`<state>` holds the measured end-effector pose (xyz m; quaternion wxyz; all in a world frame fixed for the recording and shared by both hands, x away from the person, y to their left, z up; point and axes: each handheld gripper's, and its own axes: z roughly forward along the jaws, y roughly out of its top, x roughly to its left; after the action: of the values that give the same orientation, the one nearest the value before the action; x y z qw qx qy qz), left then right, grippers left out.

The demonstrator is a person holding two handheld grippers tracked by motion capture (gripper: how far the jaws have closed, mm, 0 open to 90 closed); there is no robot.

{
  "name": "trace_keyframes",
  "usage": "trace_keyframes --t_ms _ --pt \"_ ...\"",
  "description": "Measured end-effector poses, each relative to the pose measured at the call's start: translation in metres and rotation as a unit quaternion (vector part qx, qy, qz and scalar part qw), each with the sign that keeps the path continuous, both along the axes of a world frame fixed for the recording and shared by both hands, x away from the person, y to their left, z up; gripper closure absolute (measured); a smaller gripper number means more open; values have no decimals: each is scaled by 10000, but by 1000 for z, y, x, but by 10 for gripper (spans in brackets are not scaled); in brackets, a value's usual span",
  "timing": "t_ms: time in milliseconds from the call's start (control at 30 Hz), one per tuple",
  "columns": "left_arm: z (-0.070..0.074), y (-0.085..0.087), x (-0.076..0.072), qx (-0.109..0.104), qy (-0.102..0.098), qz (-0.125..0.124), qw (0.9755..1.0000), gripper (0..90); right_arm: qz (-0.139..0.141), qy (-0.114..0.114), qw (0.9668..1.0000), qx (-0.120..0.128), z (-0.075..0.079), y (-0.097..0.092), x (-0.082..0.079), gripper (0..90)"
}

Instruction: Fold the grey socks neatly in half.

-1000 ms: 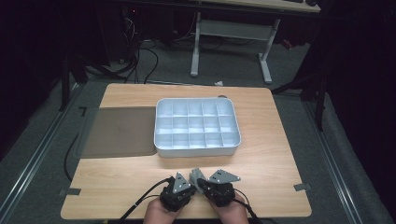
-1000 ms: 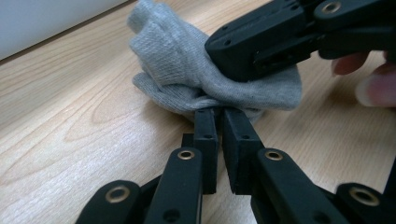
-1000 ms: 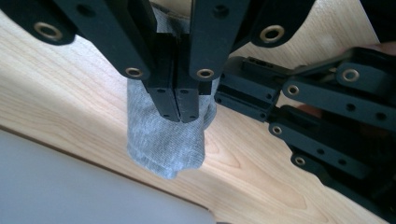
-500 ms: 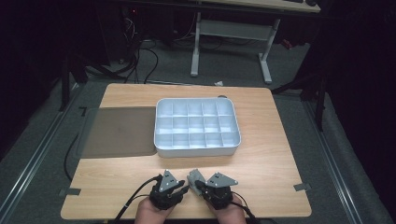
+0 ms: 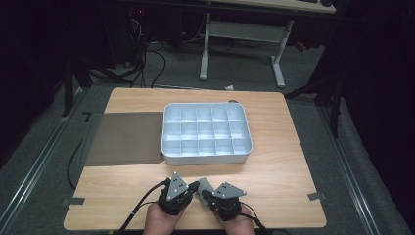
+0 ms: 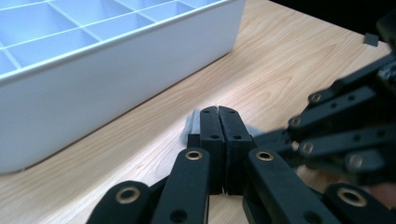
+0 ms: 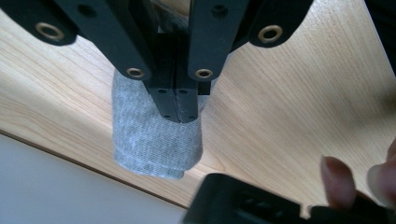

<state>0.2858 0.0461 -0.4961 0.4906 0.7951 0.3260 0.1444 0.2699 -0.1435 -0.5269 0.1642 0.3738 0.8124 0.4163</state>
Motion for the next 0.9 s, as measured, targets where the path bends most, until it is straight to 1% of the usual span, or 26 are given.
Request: trace_keyframes --t_ms 100,167,233,300,367,600,633,667,700,733,800,833,867,900 --pt "0 -7 3 -46 20 -74 10000 892 48 0 10000 22 -1 2 -1 900" --pt "-4 -9 5 -37 70 -58 10000 888 43 -17 10000 -7 -1 4 -2 900" --pt "-9 -10 8 -35 137 -37 9999 883 42 -32 10000 -27 -1 4 -2 900" --pt "-15 -11 12 50 210 -13 9998 880 52 5 10000 35 -1 2 -1 900" --pt "-20 -11 15 77 250 -13 9997 879 54 19 10000 71 -1 1 0 900" --pt "-27 -10 20 87 304 -14 9995 881 20 17 9999 115 -1 1 -1 900" --pt "-27 -10 20 74 305 -9 9995 881 23 29 9999 127 -1 1 -1 887" --pt "-27 -10 20 81 300 -3 9995 880 64 50 9998 201 2 -1 -2 812" --pt "-27 -10 20 81 300 -3 9995 879 64 50 9998 201 2 -1 -2 812" --pt "-26 -10 20 78 301 -3 9995 879 53 30 9997 229 3 -2 -2 784" --pt "-26 -10 20 66 312 3 9995 863 -113 -84 9995 271 9 -7 -5 725" --pt "-26 -10 20 54 317 13 9995 863 -113 -84 9995 271 9 -7 -5 725" --pt "-26 -10 20 51 318 12 9995 857 -208 -154 9993 257 15 -12 -6 693" --pt "-26 -10 20 51 315 9 9995 857 -208 -154 9993 257 15 -12 -6 693"
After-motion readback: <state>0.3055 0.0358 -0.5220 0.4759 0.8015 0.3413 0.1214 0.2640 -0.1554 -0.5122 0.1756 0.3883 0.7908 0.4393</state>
